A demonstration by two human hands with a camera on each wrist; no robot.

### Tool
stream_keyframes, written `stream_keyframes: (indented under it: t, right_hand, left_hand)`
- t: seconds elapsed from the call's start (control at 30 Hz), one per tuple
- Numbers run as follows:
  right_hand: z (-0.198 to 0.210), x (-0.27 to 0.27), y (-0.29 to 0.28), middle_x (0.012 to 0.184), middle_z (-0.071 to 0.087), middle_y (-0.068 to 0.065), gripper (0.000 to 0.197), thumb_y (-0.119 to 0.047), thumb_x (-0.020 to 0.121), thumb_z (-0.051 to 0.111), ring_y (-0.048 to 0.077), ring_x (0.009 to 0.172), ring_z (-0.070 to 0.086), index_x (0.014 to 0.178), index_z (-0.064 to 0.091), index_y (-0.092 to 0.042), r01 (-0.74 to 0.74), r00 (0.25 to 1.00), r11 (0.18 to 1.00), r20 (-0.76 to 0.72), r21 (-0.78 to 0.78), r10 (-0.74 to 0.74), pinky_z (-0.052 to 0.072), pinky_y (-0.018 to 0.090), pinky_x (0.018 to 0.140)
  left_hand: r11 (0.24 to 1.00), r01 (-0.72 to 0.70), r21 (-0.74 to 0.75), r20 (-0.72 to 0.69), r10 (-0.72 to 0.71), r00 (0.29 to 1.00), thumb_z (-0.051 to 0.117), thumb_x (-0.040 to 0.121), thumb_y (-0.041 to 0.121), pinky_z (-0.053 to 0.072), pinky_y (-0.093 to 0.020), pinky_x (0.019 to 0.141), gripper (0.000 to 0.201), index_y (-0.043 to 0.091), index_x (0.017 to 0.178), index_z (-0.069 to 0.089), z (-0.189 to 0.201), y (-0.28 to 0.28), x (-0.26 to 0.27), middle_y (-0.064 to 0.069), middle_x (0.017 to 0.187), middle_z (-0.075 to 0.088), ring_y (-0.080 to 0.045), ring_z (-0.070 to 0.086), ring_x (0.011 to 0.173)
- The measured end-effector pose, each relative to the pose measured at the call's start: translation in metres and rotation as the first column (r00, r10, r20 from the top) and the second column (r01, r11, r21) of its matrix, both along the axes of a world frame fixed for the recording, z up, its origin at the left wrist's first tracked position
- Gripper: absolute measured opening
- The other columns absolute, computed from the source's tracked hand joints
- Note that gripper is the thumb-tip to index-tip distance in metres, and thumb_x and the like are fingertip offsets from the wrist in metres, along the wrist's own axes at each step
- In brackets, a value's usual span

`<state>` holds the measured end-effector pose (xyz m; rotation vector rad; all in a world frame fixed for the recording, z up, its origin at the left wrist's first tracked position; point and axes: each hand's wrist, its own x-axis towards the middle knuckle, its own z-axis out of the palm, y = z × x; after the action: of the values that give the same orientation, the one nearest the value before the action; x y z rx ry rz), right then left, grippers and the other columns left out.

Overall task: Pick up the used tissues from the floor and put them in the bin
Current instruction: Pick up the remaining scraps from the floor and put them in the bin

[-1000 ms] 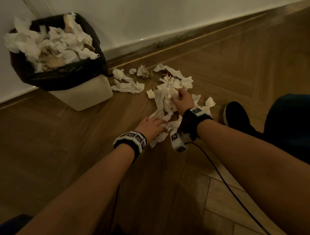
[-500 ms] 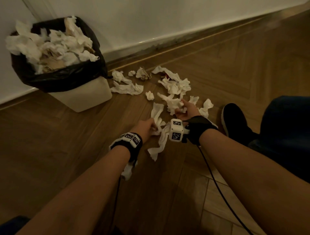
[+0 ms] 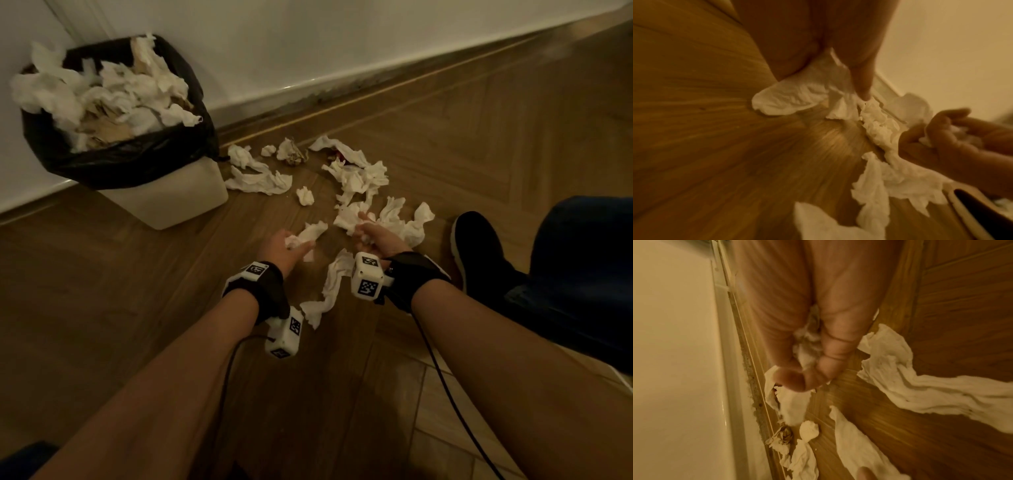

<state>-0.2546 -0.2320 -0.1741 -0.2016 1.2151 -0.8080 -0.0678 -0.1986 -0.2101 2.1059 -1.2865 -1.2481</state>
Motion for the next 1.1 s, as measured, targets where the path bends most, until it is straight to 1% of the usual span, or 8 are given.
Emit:
stream_keyframes:
  t: [0.1, 0.2, 0.33, 0.57, 0.7, 0.9, 1.0, 1.1]
  right_hand:
    - [0.0, 0.003, 0.002, 0.093, 0.059, 0.015, 0.038, -0.007, 0.089, 0.059, 0.014, 0.073, 0.062, 0.126, 0.048, -0.008, 0.129, 0.977, 0.986, 0.155, 0.103, -0.144, 0.054, 0.016, 0.054]
    - [0.001, 0.003, 0.005, 0.115, 0.057, 0.022, 0.043, -0.005, 0.078, 0.072, 0.024, 0.085, 0.069, 0.118, 0.054, -0.007, 0.189, 0.955, 0.97, 0.2, 0.152, -0.217, 0.06, 0.027, 0.064]
    - [-0.001, 0.006, 0.007, 0.08, 0.055, 0.008, 0.016, -0.004, 0.095, 0.048, 0.007, 0.037, 0.048, 0.103, 0.056, -0.015, 0.11, 0.988, 0.99, 0.099, 0.086, -0.119, 0.043, 0.014, 0.039]
    - [-0.001, 0.009, 0.011, 0.061, 0.042, 0.003, 0.011, -0.002, 0.073, 0.039, 0.014, 0.049, 0.033, 0.075, 0.045, -0.011, 0.12, 0.969, 0.991, 0.208, 0.065, -0.131, 0.023, 0.022, 0.052]
    - [0.01, 0.011, 0.015, 0.075, 0.043, 0.004, 0.024, -0.007, 0.058, 0.035, 0.02, 0.057, 0.037, 0.078, 0.045, -0.015, 0.1, 0.976, 0.994, 0.189, 0.048, -0.107, 0.027, 0.027, 0.055]
    - [0.019, 0.022, 0.013, 0.089, 0.048, 0.009, 0.039, 0.012, 0.092, 0.018, 0.019, 0.07, 0.044, 0.088, 0.048, -0.013, 0.066, 0.988, 0.998, 0.138, 0.011, -0.067, 0.039, 0.025, 0.061]
    - [0.035, 0.027, 0.014, 0.118, 0.052, 0.018, 0.034, 0.01, 0.097, 0.028, 0.023, 0.078, 0.055, 0.123, 0.048, 0.002, 0.096, 0.979, 0.993, 0.189, -0.075, -0.08, 0.051, 0.026, 0.08]
    - [0.059, 0.03, 0.015, 0.138, 0.044, 0.024, 0.041, 0.0, 0.099, 0.037, 0.024, 0.07, 0.068, 0.139, 0.035, 0.002, 0.104, 0.974, 0.986, 0.215, -0.127, -0.075, 0.058, 0.023, 0.062]
  left_hand:
    - [0.982, 0.19, 0.012, 0.323, -0.184, 0.928, 0.051, 0.094, 0.02, 0.037, -0.026, 0.072, 0.023, 0.005, 0.105, 0.063, 0.002, 0.001, 0.001, -0.012, 0.107, 0.062, -0.028, 0.059, 0.098]
    - [0.966, 0.215, -0.141, 0.293, -0.167, 0.941, 0.045, 0.086, -0.009, 0.036, -0.026, 0.089, 0.034, 0.012, 0.107, 0.061, -0.008, 0.009, 0.002, -0.015, 0.13, 0.04, -0.031, 0.048, 0.114]
    - [0.93, 0.279, -0.238, 0.215, -0.23, 0.949, 0.042, 0.079, -0.017, 0.027, -0.02, 0.097, 0.054, 0.021, 0.111, 0.063, -0.01, 0.018, 0.004, -0.005, 0.138, 0.033, -0.021, 0.037, 0.123]
    - [0.982, 0.155, -0.104, 0.312, -0.116, 0.943, 0.048, 0.091, 0.019, 0.043, -0.033, 0.087, 0.019, 0.018, 0.101, 0.064, -0.006, 0.012, 0.011, -0.011, 0.118, 0.049, -0.029, 0.051, 0.107]
    - [0.986, 0.151, -0.071, 0.428, -0.107, 0.897, 0.048, 0.088, 0.021, 0.029, -0.042, 0.098, 0.026, 0.024, 0.114, 0.051, -0.003, 0.013, 0.01, -0.006, 0.126, 0.041, -0.027, 0.037, 0.12]
    - [0.987, 0.085, -0.134, 0.318, -0.039, 0.947, 0.049, 0.081, -0.013, 0.036, -0.033, 0.097, 0.041, 0.01, 0.114, 0.05, 0.026, 0.006, 0.018, -0.014, 0.131, 0.035, -0.031, 0.043, 0.116]
    - [0.978, 0.01, -0.209, 0.222, 0.037, 0.974, 0.047, 0.084, -0.013, 0.038, -0.029, 0.097, 0.036, 0.007, 0.112, 0.055, 0.056, 0.006, 0.021, -0.016, 0.132, 0.037, -0.029, 0.051, 0.113]
    - [0.957, -0.141, -0.255, -0.008, 0.144, 0.99, 0.034, 0.085, -0.014, 0.053, -0.034, 0.069, 0.035, 0.012, 0.097, 0.054, 0.09, 0.01, 0.021, -0.014, 0.115, 0.049, -0.025, 0.062, 0.087]
